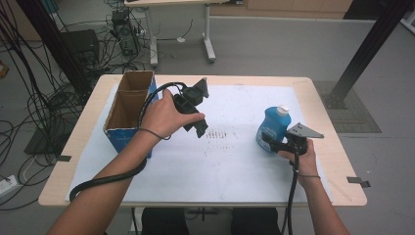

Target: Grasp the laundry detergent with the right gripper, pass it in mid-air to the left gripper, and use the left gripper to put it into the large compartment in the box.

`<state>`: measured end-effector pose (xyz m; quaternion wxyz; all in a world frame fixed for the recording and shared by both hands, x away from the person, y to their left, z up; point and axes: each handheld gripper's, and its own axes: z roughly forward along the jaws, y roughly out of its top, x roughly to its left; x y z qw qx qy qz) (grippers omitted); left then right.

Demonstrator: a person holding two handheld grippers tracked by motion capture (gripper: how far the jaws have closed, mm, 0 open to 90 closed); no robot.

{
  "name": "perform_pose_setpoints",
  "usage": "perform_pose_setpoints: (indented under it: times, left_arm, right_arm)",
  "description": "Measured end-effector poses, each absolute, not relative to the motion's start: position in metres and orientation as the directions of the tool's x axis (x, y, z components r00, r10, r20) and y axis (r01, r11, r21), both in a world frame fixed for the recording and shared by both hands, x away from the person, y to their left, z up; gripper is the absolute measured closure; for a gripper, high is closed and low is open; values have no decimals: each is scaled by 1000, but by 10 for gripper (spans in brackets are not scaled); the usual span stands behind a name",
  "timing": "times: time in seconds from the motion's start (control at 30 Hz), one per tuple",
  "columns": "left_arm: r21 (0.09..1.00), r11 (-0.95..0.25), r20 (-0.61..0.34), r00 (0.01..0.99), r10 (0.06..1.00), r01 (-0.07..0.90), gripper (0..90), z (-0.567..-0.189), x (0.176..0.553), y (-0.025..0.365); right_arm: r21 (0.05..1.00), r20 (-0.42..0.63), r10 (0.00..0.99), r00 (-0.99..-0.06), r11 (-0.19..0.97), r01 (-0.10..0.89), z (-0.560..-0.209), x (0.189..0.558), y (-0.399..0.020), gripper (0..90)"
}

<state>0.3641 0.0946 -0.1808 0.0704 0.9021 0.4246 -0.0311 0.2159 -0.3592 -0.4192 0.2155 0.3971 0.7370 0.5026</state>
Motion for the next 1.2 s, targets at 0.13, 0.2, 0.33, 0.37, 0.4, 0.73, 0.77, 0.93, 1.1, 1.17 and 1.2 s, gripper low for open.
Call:
perform_pose_setpoints:
  times: [0.13,0.2,0.33,0.37,0.4,0.73,0.77,0.93,1.1,1.17,1.2]
  left_arm:
    - [101,-629,-114,637,762,770,79,-181,364,94]
    - [101,-628,-115,636,763,772,79,-181,364,95]
    - [99,-628,-116,636,763,772,79,-182,364,94]
    - [99,-628,-116,636,763,772,79,-182,364,94]
    - [99,-626,-116,634,765,773,79,-183,364,94]
    - [101,-627,-114,635,764,773,79,-181,364,94]
    - [101,-627,-114,635,764,773,79,-181,364,94]
    - [103,-628,-115,636,763,771,79,-182,364,94]
    - [104,-626,-120,635,763,773,79,-182,364,95]
    - [102,-626,-117,635,764,773,79,-183,364,95]
    - [103,-626,-120,635,764,773,79,-183,364,95]
  right_arm:
    - [913,85,802,-591,175,369,-420,215,-359,410]
    - [914,87,803,-590,171,368,-421,215,-359,411]
    - [914,86,803,-590,172,368,-421,215,-359,411]
    - [914,86,803,-590,172,368,-421,215,-359,411]
    - [914,86,802,-591,172,366,-421,215,-359,411]
    - [915,86,805,-587,170,366,-421,214,-359,411]
    - [915,86,805,-587,170,366,-421,214,-359,411]
    - [915,85,806,-585,170,366,-421,214,-358,411]
    - [915,86,807,-585,169,367,-421,214,-358,411]
    - [915,86,807,-584,168,367,-421,213,-358,411]
    - [915,86,807,-584,168,367,-421,213,-358,411]
